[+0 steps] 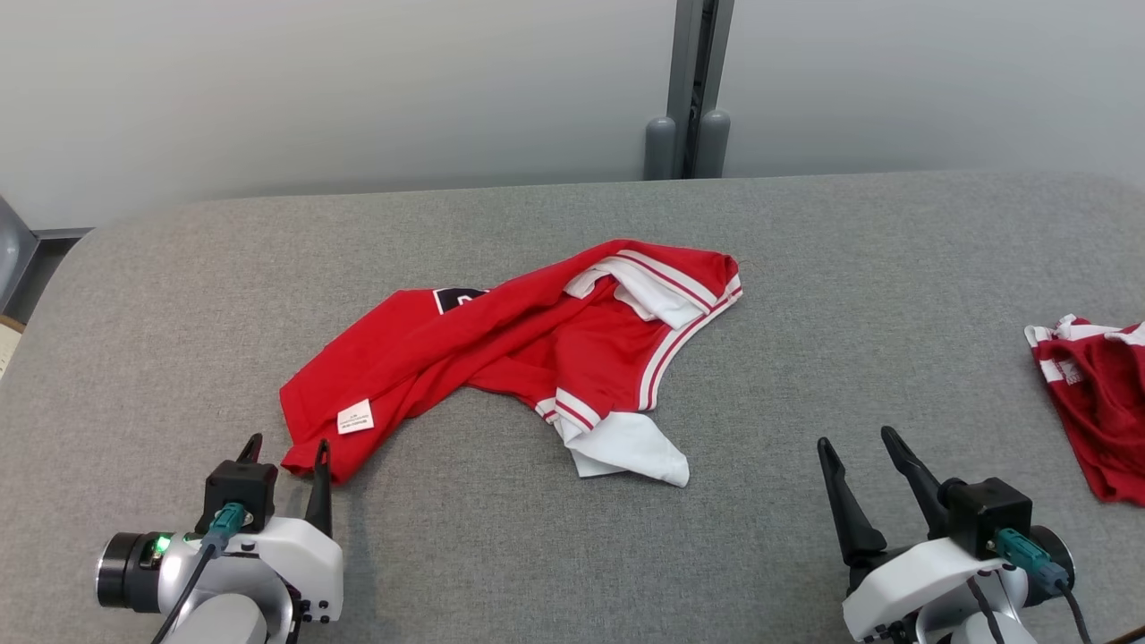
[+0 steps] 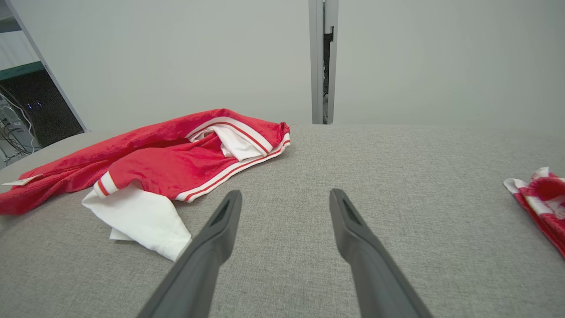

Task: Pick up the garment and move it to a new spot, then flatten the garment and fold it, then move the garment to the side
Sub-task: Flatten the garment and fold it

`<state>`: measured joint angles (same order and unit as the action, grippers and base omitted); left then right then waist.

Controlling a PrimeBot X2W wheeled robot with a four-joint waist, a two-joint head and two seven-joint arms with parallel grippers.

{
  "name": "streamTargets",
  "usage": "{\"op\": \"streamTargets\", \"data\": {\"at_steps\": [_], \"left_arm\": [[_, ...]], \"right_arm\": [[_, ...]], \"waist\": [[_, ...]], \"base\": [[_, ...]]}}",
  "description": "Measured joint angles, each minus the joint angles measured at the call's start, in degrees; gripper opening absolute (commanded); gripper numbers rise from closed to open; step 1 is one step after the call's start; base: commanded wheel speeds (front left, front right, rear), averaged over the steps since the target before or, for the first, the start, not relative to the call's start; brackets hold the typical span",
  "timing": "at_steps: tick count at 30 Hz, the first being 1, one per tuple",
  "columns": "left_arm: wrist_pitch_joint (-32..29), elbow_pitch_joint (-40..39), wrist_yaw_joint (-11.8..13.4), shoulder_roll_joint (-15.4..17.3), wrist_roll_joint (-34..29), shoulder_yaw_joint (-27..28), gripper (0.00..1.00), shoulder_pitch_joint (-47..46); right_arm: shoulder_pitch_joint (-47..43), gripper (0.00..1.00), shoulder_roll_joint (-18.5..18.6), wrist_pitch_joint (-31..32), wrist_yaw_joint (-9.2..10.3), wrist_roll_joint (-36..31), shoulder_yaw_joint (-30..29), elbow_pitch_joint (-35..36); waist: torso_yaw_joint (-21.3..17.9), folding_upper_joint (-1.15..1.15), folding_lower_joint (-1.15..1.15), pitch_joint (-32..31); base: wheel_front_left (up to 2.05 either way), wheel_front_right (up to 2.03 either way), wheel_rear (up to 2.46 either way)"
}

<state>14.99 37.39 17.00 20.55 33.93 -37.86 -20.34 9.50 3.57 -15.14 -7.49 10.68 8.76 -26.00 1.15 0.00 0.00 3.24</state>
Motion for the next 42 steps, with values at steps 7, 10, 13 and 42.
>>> {"op": "streamTargets", "data": {"at_steps": [7,10,13,42], "left_arm": [[0.00,-2.18,-0.33,-1.81,-2.13,2.81,1.00,2.22],[0.00,-2.70,-0.55,-2.53,-2.36,3.67,1.00,3.51],[0.00,-3.81,-0.55,-3.82,-3.00,5.42,1.00,5.60],[0.09,-11.88,-6.99,-13.78,-18.41,18.52,1.00,13.21]], "right_arm": [[-0.01,1.00,-0.03,0.00,0.00,0.09,0.67,-0.34],[-0.03,1.00,-0.03,0.00,0.00,0.22,0.82,-0.38],[-0.15,1.00,-0.07,0.00,0.00,0.24,1.08,-0.42],[7.06,1.00,0.32,0.00,0.00,3.39,9.44,-18.68]], "waist": [[-0.08,0.00,0.00,-0.50],[-0.23,0.00,0.00,-0.75],[-0.54,0.00,0.00,-1.14],[12.55,0.00,0.00,2.73]], "base": [[0.00,0.00,0.00],[0.00,0.00,0.00],[0.00,0.00,0.00],[0.00,0.00,0.00]]}}
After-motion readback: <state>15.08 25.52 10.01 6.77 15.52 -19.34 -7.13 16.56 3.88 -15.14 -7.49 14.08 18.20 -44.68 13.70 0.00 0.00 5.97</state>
